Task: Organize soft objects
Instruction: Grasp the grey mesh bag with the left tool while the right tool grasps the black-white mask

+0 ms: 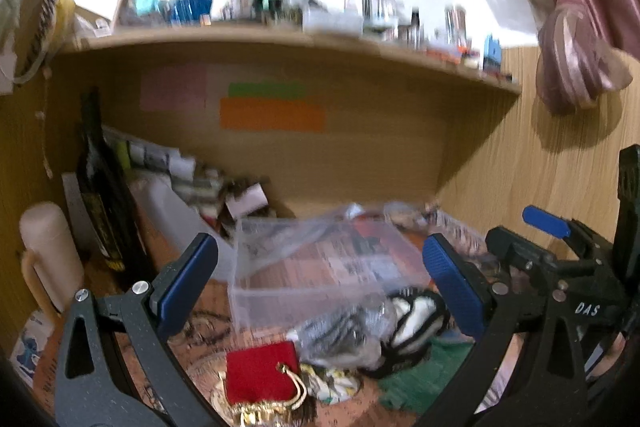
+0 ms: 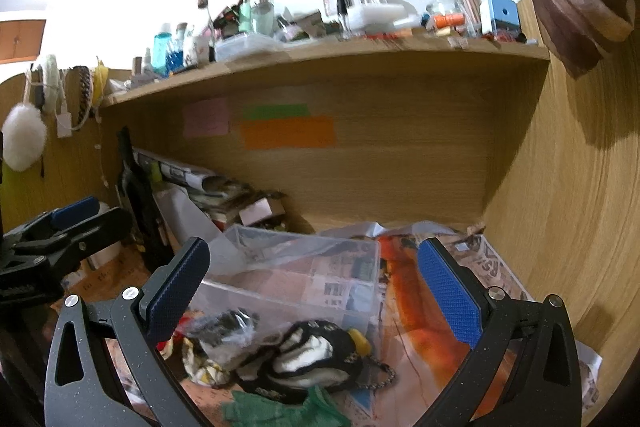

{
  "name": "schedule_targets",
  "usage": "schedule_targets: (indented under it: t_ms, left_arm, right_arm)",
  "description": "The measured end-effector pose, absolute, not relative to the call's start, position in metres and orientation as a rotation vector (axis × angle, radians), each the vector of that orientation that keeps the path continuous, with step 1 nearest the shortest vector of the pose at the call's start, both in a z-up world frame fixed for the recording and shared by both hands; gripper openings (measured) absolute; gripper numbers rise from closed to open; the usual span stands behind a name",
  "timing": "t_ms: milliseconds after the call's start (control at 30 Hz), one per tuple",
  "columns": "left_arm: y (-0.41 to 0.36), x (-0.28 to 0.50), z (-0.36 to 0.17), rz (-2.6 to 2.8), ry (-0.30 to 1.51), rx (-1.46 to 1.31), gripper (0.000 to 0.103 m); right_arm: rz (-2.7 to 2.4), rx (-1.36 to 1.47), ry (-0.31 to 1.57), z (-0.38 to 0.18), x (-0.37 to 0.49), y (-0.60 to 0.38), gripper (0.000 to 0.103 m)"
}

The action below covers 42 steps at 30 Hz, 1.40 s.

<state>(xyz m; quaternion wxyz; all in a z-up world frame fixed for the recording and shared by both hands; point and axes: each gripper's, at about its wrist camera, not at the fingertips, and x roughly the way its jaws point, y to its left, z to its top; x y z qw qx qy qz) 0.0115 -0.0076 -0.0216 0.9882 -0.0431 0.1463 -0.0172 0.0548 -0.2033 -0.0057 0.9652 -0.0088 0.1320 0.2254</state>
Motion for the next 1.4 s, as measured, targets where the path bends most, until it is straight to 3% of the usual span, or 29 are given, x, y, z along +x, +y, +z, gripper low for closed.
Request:
schedule_targets:
  t_ms: [533,600,800,933,1033,1167,1400]
  left_arm:
    - [-0.012,0.063,-0.101,-0.116,0.593,-0.157,0.103]
    - [-0.013,0.068,-0.104,-0.117,0.604,-0.15,0.103]
    - [-0.016,0.087,-0.112,-0.14,0.646,-0.146,0.102]
    - [-0.019,0.101,-0.122,-0.175,0.695,-0.146,0.085]
    - [-0.021,0.104,-0.128,-0.18,0.712,-0.146,0.081]
    - [-0.02,0.1,-0.125,-0.183,0.693,-0.153,0.069]
    - [-0.016,0.09,-0.114,-0.174,0.655,-0.154,0.04]
  right_arm:
    - [0.523,-0.032,0.545,-0.079,0.095,-0.213,0.102]
    - [0.52,-0.042,0.553,-0.083,0.099,-0.21,0.099]
    - [0.516,-0.05,0.601,-0.092,0.118,-0.208,0.072]
    - [0.533,-0.051,0.649,-0.1,0.122,-0.208,0.05]
    - [0.543,-0.055,0.662,-0.104,0.12,-0.208,0.038]
    - [0.531,-0.062,0.657,-0.106,0.121,-0.208,0.027]
    - [0.534,-0.063,0.595,-0.094,0.115,-0.208,0.02]
